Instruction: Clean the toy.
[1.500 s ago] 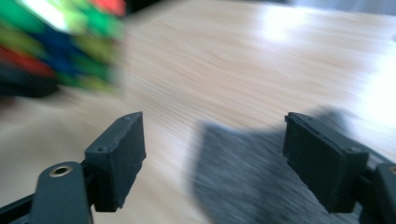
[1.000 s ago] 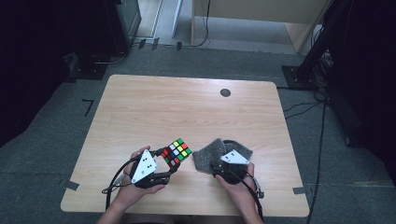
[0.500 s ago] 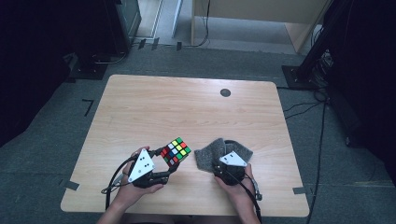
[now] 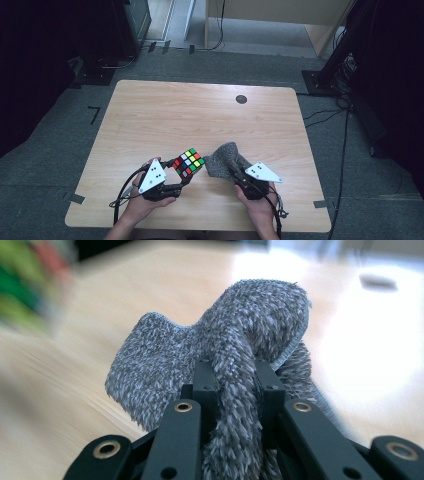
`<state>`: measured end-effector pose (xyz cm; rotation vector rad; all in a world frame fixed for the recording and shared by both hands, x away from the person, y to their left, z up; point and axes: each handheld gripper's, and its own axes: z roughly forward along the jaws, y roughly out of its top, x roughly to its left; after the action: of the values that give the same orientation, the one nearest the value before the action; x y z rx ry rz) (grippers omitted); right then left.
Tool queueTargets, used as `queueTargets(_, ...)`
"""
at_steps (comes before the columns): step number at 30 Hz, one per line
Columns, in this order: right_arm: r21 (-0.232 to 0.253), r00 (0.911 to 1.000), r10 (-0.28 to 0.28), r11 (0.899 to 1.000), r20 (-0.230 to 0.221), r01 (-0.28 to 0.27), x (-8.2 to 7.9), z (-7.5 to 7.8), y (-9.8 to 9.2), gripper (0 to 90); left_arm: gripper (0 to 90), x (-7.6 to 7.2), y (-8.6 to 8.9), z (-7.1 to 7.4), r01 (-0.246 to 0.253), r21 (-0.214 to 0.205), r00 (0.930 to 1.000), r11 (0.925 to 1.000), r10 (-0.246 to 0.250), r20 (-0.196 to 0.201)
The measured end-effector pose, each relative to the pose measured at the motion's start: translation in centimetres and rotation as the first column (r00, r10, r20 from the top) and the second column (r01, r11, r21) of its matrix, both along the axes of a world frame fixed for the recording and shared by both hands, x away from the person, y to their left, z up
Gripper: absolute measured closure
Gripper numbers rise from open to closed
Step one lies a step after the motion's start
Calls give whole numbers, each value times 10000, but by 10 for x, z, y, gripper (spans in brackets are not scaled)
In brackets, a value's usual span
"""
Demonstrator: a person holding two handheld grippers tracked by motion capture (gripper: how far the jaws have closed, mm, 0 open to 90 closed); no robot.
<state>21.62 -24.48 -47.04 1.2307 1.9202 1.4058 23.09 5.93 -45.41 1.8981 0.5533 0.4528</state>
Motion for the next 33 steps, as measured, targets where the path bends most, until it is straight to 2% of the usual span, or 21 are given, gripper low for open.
queueTargets(1,413,9989,281,9987,380,-297,-6,11,0,776,338,0,-1,-1,55,52,10000,10000,-56,4)
queueTargets(3,811,9949,647,9942,778,-709,-12,24,1,767,338,-2,-6,-3,220,222,9998,9995,-220,9)
queueTargets(7,1529,9842,1157,9788,1343,-1360,-26,47,8,761,338,-6,-14,-6,498,545,9987,9973,-504,96)
queueTargets(10,1594,9702,1618,9685,1802,-1911,-35,55,18,761,338,-9,-20,-7,692,666,9975,9954,-700,94)
queueTargets(11,1640,9630,1910,9609,1900,-2229,-38,57,23,761,338,-10,-21,-8,728,683,9972,9950,-737,99)
queueTargets(14,1680,9475,2481,9443,2017,-2831,-43,59,33,761,338,-13,-25,-9,826,746,9964,9938,-839,147)
queueTargets(16,1676,9427,2712,9377,1945,-3043,-43,58,37,760,338,-14,-25,-8,864,727,9960,9936,-879,171)
queueTargets(18,1701,9423,2786,9354,1857,-3101,-42,55,38,756,338,-15,-26,-7,950,715,9951,9929,-968,223)
queueTargets(22,2250,9450,2858,9215,1590,-3165,-36,50,32,745,338,-16,-25,-7,983,685,9945,9928,-1005,292)
queueTargets(25,2392,9472,2849,9189,1473,-3136,-35,48,30,745,338,-17,-25,-6,996,711,9939,9925,-1026,399)
queueTargets(29,2510,9488,2829,9168,1407,-3106,-33,47,28,745,339,-19,-24,-4,942,685,9933,9932,-984,607)
queueTargets(32,2515,9515,2727,9198,1427,-3014,-31,46,25,745,340,-20,-23,-3,944,617,9926,9936,-987,703)
queueTargets(33,2448,9534,2653,9239,1437,-2940,-30,46,23,744,340,-20,-22,-2,951,575,9925,9938,-991,714)
